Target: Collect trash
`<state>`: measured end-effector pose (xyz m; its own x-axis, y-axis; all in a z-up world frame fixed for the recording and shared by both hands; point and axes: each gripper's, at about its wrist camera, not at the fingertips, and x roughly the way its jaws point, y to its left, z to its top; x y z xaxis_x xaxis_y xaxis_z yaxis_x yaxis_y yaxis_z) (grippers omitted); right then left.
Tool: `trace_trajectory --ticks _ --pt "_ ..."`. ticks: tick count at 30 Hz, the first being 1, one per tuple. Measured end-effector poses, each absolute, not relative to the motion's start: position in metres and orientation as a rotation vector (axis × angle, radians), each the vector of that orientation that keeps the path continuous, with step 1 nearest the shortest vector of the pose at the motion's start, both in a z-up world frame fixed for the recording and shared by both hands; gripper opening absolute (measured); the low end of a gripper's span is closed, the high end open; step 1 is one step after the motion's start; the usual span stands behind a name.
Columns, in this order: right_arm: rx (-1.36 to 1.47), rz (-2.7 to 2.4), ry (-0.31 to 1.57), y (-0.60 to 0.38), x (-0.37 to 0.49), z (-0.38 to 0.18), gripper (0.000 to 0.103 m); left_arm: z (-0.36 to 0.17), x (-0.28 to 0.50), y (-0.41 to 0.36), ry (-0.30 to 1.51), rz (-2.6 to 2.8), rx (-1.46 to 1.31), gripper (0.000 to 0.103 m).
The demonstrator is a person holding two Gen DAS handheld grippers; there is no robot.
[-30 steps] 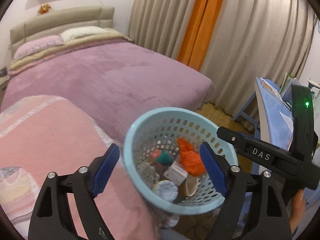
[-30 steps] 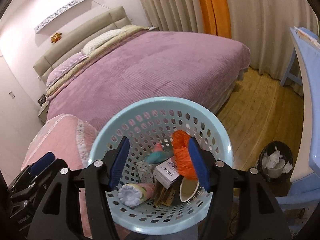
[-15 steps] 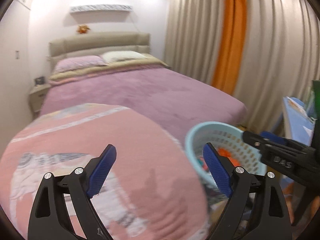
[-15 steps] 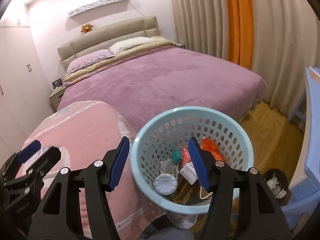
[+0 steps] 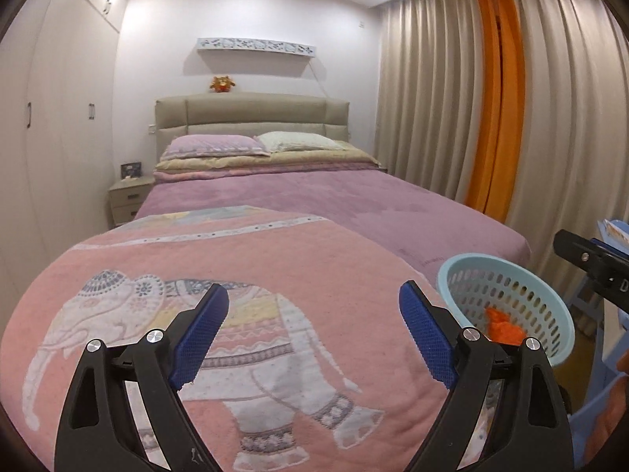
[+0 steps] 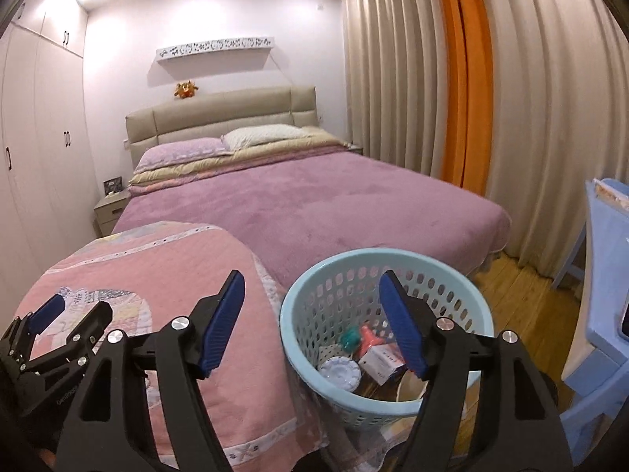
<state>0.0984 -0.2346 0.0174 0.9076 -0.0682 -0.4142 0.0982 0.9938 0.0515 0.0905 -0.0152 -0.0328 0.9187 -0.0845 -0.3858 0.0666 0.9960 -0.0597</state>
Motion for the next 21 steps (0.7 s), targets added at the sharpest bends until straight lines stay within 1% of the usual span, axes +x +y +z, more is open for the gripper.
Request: trace_trajectory --ticks 4,7,21 --pt "0.063 -0.111 0.414 -0.235 0.099 0.018 0.068 -0.039 0.089 -0.013 0.404 -0.086 -0.049 0.087" --pt "0.077 -0.117 0.422 -0.24 0.101 0.015 0.068 -0.041 0.086 -0.017 0.396 -0.089 -0.012 0.091" --pt "0.059 -0.169 0.417 -0.245 0.102 0.004 0.068 -0.044 0.086 -0.02 0.405 -0.098 -0.005 0.095"
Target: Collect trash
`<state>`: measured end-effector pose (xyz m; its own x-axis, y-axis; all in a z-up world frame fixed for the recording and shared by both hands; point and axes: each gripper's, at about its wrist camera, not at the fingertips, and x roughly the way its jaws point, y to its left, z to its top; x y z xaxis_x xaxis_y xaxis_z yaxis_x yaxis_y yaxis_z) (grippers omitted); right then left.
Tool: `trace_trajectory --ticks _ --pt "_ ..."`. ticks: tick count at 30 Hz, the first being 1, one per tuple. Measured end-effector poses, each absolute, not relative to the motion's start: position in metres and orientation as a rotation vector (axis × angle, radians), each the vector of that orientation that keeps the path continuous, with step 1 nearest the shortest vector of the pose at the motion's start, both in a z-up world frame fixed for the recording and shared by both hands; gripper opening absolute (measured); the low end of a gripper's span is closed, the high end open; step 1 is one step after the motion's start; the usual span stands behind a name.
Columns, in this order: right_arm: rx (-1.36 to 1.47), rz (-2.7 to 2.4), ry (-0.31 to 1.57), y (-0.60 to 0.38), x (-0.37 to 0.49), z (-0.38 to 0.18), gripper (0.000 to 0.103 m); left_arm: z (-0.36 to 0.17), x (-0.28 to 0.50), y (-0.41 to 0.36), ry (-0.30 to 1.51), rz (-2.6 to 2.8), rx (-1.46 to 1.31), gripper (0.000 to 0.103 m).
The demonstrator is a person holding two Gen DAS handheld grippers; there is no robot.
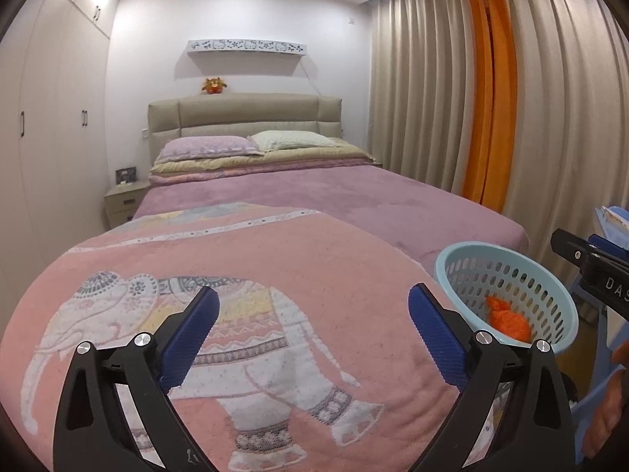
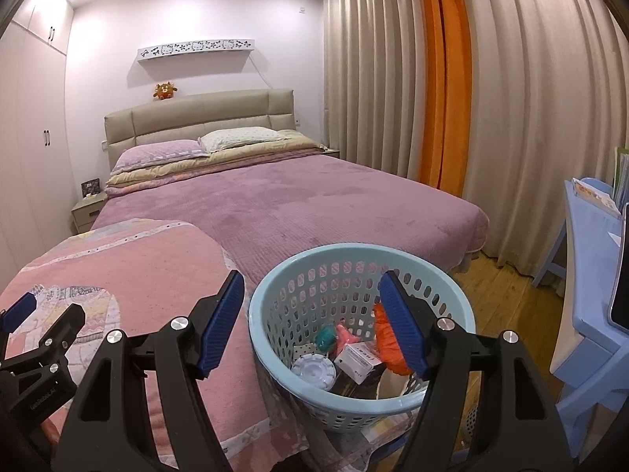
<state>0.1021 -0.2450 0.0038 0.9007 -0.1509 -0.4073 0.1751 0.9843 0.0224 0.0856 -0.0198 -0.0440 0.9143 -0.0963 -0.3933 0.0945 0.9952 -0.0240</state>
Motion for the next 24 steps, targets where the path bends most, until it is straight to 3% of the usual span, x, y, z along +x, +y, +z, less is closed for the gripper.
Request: trace_trajectory --ticks 24 --pt "0.052 -0.136 0.439 -0.2382 0.1007 0.0028 0.071 -0.0453 0.085 -0.0235 0.406 -0.099 0.009 0.096"
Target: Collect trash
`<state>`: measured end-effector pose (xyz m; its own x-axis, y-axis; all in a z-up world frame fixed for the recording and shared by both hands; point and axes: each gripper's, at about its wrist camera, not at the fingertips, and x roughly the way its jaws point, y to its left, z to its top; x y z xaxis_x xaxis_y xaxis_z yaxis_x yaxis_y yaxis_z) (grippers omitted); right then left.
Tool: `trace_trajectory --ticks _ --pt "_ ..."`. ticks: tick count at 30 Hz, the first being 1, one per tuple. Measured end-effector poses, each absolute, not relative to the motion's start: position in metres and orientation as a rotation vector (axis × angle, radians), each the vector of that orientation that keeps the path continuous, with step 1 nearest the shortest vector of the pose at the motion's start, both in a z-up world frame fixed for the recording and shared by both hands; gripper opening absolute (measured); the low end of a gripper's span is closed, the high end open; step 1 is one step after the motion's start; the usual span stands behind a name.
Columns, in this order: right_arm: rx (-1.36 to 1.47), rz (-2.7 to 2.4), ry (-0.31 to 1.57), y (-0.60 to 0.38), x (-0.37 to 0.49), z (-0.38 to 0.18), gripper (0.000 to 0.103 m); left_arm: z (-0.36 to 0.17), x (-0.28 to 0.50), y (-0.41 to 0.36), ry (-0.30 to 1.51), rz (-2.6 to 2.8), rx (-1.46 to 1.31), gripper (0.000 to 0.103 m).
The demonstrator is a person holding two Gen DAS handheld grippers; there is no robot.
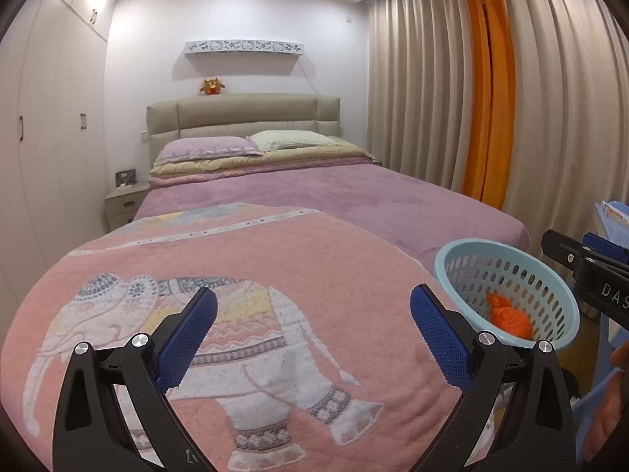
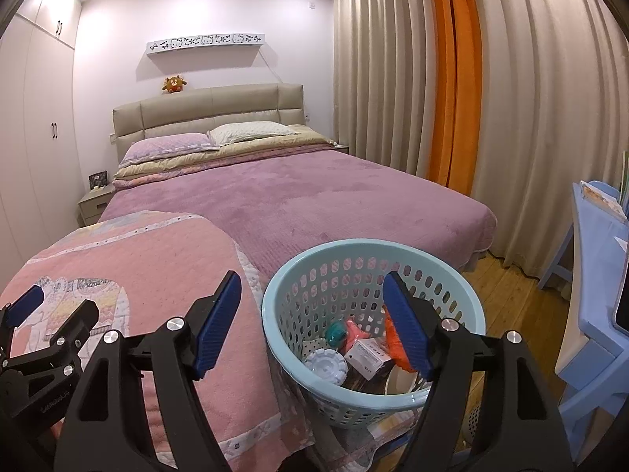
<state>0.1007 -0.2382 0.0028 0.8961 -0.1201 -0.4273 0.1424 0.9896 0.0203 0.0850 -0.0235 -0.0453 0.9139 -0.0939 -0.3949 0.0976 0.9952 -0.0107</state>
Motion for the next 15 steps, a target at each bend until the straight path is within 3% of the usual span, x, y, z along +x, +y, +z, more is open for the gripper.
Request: trace_trajectory --ticks 15 --pt "0.058 -0.129 0.447 -0.2385 0.1014 -0.0003 0.071 -0.0453 0.085 -0.0245 0.407 -0.098 0.009 0.096"
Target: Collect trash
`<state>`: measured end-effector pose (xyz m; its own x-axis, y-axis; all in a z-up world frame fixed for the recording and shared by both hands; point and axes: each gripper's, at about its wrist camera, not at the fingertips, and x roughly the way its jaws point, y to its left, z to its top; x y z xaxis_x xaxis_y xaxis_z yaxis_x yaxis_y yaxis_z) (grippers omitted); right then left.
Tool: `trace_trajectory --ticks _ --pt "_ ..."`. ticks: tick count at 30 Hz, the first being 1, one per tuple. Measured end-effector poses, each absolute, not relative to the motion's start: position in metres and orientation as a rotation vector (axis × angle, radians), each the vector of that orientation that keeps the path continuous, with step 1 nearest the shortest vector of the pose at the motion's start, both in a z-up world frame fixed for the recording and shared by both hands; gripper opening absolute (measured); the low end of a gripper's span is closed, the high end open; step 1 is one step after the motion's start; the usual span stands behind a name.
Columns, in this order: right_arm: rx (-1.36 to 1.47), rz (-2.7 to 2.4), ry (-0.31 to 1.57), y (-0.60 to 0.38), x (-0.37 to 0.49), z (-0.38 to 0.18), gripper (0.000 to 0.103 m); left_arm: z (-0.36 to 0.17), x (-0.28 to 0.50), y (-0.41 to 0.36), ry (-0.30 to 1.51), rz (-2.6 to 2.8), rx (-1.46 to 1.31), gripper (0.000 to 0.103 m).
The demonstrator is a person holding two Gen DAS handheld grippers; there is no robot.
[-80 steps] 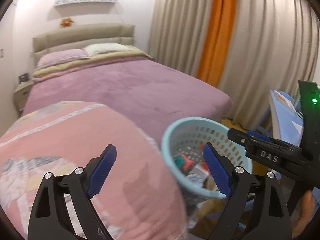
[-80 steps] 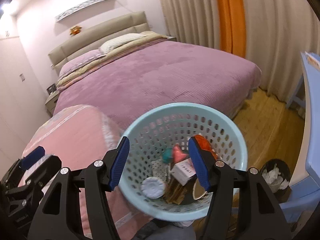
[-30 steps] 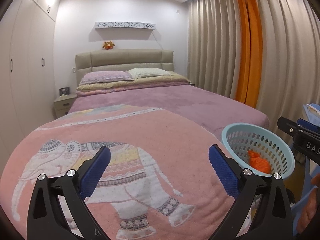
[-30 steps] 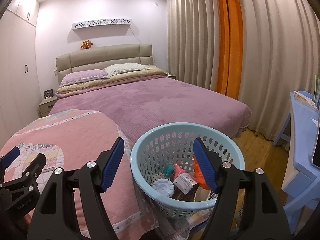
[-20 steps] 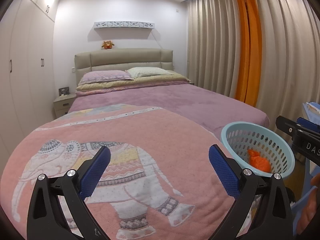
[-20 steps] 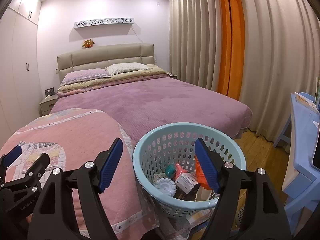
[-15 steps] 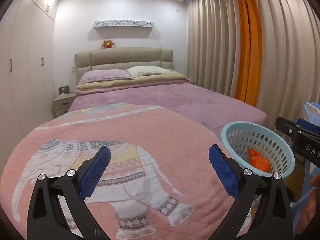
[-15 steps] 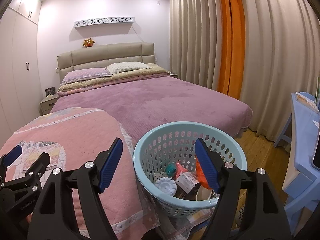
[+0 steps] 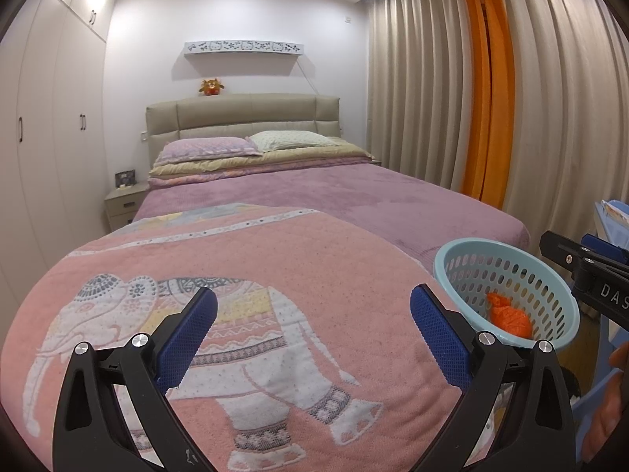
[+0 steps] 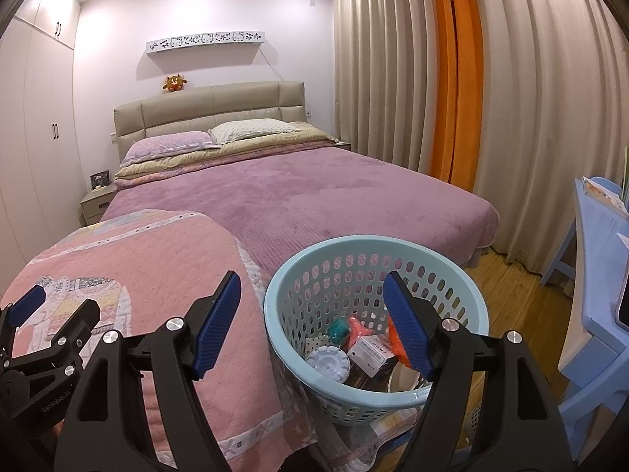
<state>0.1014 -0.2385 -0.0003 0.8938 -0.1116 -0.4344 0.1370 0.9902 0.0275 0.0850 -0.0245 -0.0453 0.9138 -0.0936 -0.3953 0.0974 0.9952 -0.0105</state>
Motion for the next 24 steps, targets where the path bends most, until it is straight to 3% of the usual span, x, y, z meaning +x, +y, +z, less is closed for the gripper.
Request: trace_trajectory --ticks 24 --pt "0.06 -0.126 0.453 -0.2388 0.1024 -0.003 0.071 -0.0449 0.0851 -0.0255 0.407 -0.098 0.01 0.096"
